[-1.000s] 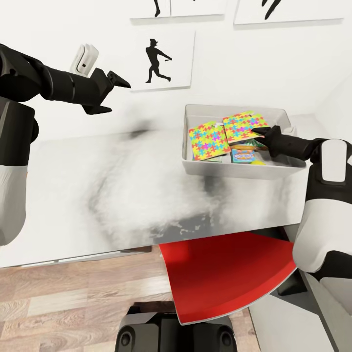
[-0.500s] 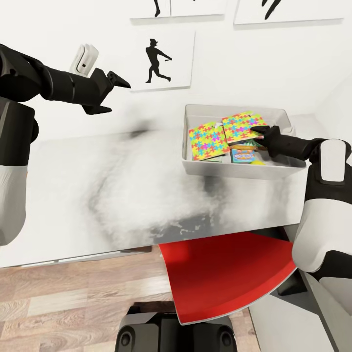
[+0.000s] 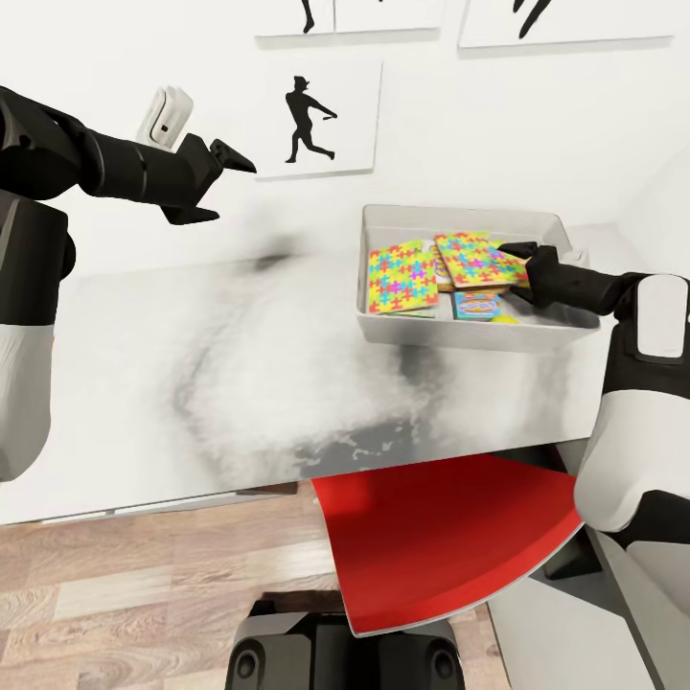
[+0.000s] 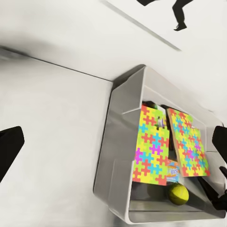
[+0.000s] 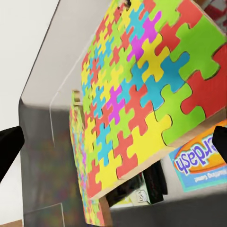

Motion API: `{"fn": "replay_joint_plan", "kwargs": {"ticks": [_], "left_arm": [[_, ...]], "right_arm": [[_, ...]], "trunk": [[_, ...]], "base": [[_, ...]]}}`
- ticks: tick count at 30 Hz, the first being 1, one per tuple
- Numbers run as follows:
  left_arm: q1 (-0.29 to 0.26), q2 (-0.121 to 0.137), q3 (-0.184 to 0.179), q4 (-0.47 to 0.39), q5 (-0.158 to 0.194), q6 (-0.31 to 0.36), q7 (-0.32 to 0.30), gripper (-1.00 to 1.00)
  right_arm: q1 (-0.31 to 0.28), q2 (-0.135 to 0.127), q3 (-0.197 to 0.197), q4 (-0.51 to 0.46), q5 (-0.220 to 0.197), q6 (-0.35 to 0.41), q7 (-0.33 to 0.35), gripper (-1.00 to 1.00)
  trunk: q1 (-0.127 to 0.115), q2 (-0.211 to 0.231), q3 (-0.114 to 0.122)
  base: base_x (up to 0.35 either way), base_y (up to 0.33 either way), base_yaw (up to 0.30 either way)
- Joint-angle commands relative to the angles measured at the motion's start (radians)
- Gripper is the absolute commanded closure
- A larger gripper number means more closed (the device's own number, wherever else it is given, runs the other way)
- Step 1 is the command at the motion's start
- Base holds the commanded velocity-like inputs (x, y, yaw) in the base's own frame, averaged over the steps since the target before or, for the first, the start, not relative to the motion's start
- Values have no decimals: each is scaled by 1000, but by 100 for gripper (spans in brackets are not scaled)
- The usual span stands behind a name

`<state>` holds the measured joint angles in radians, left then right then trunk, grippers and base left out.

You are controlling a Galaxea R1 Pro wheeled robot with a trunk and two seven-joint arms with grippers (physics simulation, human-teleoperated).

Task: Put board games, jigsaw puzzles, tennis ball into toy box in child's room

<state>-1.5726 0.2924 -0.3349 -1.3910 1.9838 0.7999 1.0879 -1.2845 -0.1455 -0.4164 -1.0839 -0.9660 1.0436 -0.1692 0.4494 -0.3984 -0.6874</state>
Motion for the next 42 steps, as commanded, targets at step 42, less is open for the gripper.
{"fn": "replay_joint_plan", "kwargs": {"ticks": [42], "left_arm": [[-1,-2,5,7,13,-14,3,-100]], "right_arm": [[24,-8,4,-333,-178,4,-170,-100]], "trunk": [[1,-2,-1]], "base": [[0,0,0]]}}
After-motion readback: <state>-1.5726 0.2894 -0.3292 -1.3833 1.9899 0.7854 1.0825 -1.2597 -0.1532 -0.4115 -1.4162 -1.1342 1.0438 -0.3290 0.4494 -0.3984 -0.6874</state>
